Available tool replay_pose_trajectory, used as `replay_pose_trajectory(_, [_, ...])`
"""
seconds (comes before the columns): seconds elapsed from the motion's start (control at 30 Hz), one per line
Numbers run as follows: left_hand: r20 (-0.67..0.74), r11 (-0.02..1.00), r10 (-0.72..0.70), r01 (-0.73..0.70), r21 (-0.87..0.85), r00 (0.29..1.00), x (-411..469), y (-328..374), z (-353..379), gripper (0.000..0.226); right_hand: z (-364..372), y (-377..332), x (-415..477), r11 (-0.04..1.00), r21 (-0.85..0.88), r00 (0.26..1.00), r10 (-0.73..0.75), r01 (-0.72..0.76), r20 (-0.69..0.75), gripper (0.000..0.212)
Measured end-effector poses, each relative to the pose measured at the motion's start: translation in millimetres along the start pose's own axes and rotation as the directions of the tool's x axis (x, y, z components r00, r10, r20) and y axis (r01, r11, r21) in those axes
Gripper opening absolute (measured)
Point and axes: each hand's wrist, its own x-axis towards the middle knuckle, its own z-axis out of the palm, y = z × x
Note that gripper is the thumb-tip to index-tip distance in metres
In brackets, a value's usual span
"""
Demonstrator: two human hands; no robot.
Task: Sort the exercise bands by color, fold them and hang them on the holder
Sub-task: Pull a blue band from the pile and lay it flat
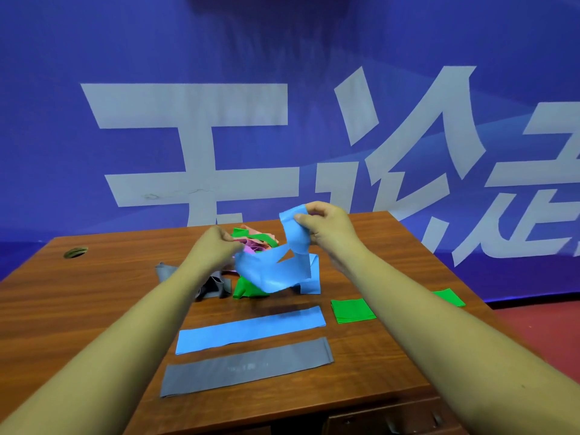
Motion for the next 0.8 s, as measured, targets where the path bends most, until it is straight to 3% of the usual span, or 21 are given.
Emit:
replay_pose_trajectory(0.03, [-0.04, 0.991, 0.052, -0.046, 0.129, 0.998, -1, 3, 1, 0.012, 1, -5, 0, 0.998, -0.053, 0.999, -0.031, 0.032, 0.023, 0.014])
replay_pose_trajectory(0.07, [-0.073, 0.982, 0.125, -0.113, 0.151, 0.989, -4, 8, 2, 0.012, 2, -10, 1, 0.993, -0.101, 0.996, -0.061, 0.068, 0.065, 0.011])
replay_pose_trajectory(0.2, [-0.113, 0.943, 0.284, -0.298, -0.145, 0.952, -10, 40, -3, 0.026, 2, -40, 2, 0.909, -0.322, 0.924, -0.144, 0.265, 0.354, 0.008])
replay_pose_trajectory(0.33, [0.229, 0.885, 0.403, -0.313, -0.346, 0.886, -7, 42, -10, 0.035, -2, -62, 7, 0.739, -0.505, 0.857, -0.188, 0.445, 0.479, 0.013])
replay_pose_trajectory(0.4, [0.294, 0.855, 0.449, -0.31, -0.417, 0.843, -7, 40, -7, 0.026, -5, -69, 5, 0.686, -0.551, 0.848, -0.189, 0.475, 0.495, 0.014])
replay_pose_trajectory(0.47, [0.272, 0.837, 0.47, -0.327, -0.438, 0.84, -12, 44, -2, 0.017, -7, -72, 3, 0.651, -0.579, 0.841, -0.18, 0.49, 0.51, 0.015])
replay_pose_trajectory(0.63, [0.099, 0.851, 0.507, -0.479, -0.216, 0.856, -10, 44, 2, 0.018, -11, -65, 6, 0.539, -0.68, 0.866, -0.26, 0.497, 0.427, 0.011])
replay_pose_trajectory(0.73, [-0.048, 0.773, 0.634, -0.632, 0.06, 0.772, -12, 45, 4, 0.019, -13, -57, 10, 0.522, -0.736, 0.899, -0.316, 0.431, 0.303, 0.004])
replay_pose_trajectory(0.8, [-0.042, 0.71, 0.7, -0.688, 0.152, 0.713, -16, 46, 6, 0.025, -12, -53, 9, 0.577, -0.715, 0.905, -0.378, 0.394, 0.194, 0.002])
